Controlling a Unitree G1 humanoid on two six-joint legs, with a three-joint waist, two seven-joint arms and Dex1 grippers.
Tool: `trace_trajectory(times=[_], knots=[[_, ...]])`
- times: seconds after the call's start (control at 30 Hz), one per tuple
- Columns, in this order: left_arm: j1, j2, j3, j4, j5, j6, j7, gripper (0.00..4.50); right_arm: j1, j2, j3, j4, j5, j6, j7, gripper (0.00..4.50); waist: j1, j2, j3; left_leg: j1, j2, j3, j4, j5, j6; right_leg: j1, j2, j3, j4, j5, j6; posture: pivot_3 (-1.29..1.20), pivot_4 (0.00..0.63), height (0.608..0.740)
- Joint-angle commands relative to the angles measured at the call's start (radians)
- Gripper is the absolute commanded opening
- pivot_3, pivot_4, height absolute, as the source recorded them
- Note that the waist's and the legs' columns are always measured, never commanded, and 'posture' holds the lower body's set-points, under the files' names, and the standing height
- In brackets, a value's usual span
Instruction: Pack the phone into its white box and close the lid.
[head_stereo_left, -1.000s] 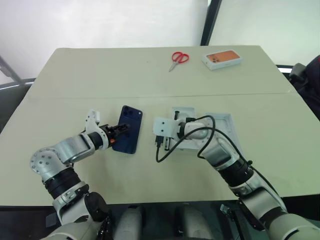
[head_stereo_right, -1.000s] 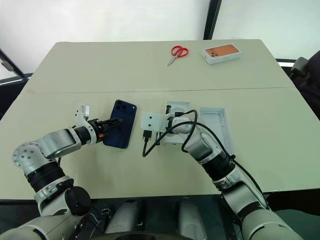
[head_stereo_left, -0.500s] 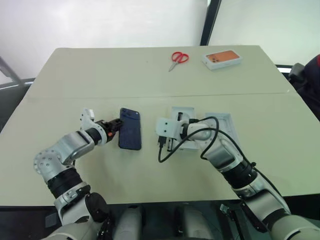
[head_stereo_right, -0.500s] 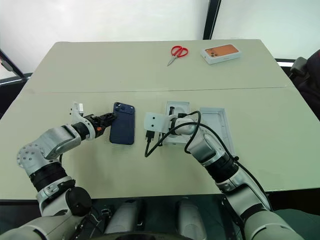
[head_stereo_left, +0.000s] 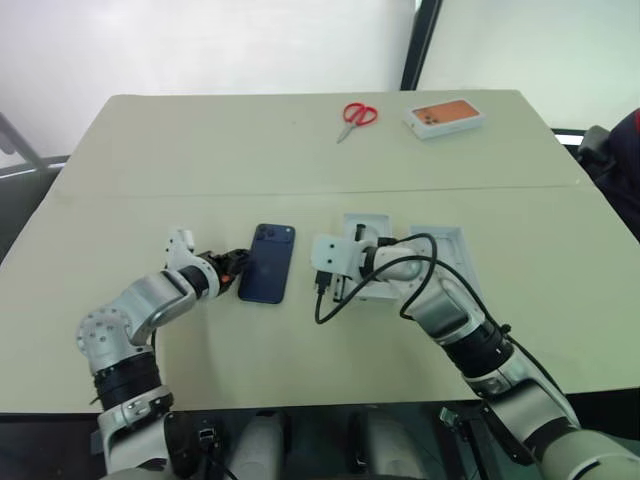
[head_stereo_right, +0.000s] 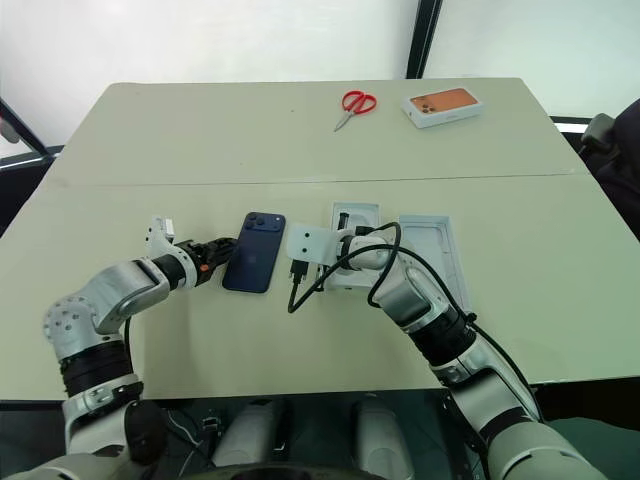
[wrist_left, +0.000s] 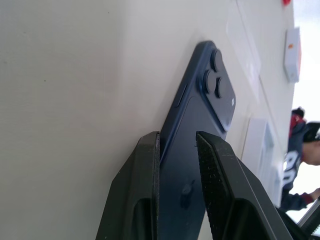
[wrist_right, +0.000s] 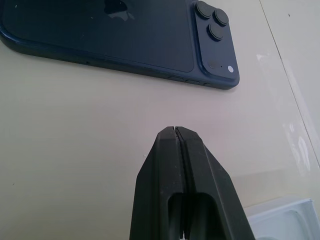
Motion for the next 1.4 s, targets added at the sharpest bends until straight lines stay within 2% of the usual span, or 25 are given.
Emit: trace_trajectory(times=[0.03, 0.1, 0.17, 0.23, 0.33, 0.37, 0.63, 0.9, 1.17, 1.4], knots=[[0.036, 0.122, -0.05, -0.041, 0.031, 0.034, -0.104, 1.21, 0.005, 0.004, 0.011, -0.072, 0.001, 0.006, 0.006, 0.0, -0.004, 0.0, 0.0, 0.0, 0.0, 0.0, 0.0, 0.0, 0.0, 0.0, 0.0, 0.0, 0.0, 0.0, 0.0, 0.0, 0.15, 0.74], [0.053, 0.201, -0.07, -0.044, 0.053, 0.052, -0.174, 1.21, 0.011, 0.01, 0.027, -0.077, -0.006, 0.017, 0.004, 0.0, -0.008, 0.0, 0.0, 0.0, 0.001, 0.0, -0.001, 0.0, 0.0, -0.001, 0.001, 0.0, 0.0, 0.0, 0.0, 0.0, 0.15, 0.74], [0.057, 0.278, -0.089, -0.036, 0.074, 0.072, -0.249, 1.74, 0.008, 0.02, 0.046, -0.067, -0.018, 0.029, -0.002, 0.0, -0.004, 0.001, 0.001, 0.0, 0.001, 0.0, -0.001, 0.0, 0.0, -0.001, 0.002, 0.0, 0.001, 0.0, 0.0, 0.0, 0.15, 0.74], [0.049, 0.337, -0.106, -0.017, 0.079, 0.094, -0.318, 2.52, -0.003, 0.033, 0.066, -0.041, -0.029, 0.03, -0.007, 0.0, -0.004, 0.001, 0.001, 0.0, 0.001, 0.0, -0.002, 0.0, 0.0, -0.002, 0.001, 0.0, 0.001, 0.0, 0.0, 0.0, 0.15, 0.74], [0.03, 0.382, -0.148, 0.014, 0.095, 0.128, -0.391, 4.1, -0.032, 0.057, 0.093, 0.019, -0.042, 0.019, -0.009, 0.0, -0.004, 0.001, 0.001, 0.0, 0.001, 0.0, -0.001, 0.0, 0.001, -0.001, 0.001, 0.0, 0.001, 0.0, 0.0, 0.0, 0.15, 0.74], [0.024, 0.39, -0.162, 0.022, 0.104, 0.136, -0.409, 4.42, -0.043, 0.061, 0.103, 0.04, -0.051, 0.01, -0.012, 0.0, -0.003, 0.001, 0.001, 0.0, 0.001, 0.0, -0.001, 0.0, 0.001, -0.001, 0.0, 0.0, 0.001, 0.0, -0.001, 0.0, 0.15, 0.74], [-0.032, 0.412, -0.279, 0.069, 0.216, 0.229, -0.558, 4.42, -0.118, 0.128, 0.14, 0.202, -0.081, -0.04, -0.051, 0.0, -0.001, 0.002, 0.001, 0.001, 0.0, 0.0, -0.001, -0.001, 0.001, 0.0, 0.0, 0.0, 0.001, 0.0, -0.001, 0.0, 0.15, 0.74], [-0.029, 0.387, -0.312, 0.025, 0.261, 0.305, -0.664, 4.42, -0.163, 0.159, 0.143, 0.339, -0.087, -0.159, -0.08, 0.0, -0.006, 0.003, 0.0, 0.003, 0.001, 0.0, -0.001, -0.001, 0.003, 0.002, 0.0, 0.0, 0.002, 0.0, 0.0, 0.0, 0.15, 0.74], [0.003, 0.274, -0.285, -0.021, 0.229, 0.331, -0.632, 4.42, -0.203, 0.189, 0.126, 0.481, -0.08, -0.294, -0.124, 0.0, 0.0, 0.006, -0.003, 0.005, 0.001, -0.001, 0.0, -0.002, 0.004, 0.003, -0.002, 0.0, 0.001, 0.0, 0.0, 0.0, 0.15, 0.74], [0.012, 0.221, -0.231, -0.032, 0.195, 0.319, -0.542, 4.42, -0.174, 0.14, 0.095, 0.408, -0.078, -0.293, -0.092, 0.0, 0.006, 0.007, -0.003, 0.005, 0.001, -0.001, 0.0, -0.002, 0.005, 0.004, -0.003, 0.0, 0.001, 0.0, 0.0, 0.0, 0.15, 0.74]])
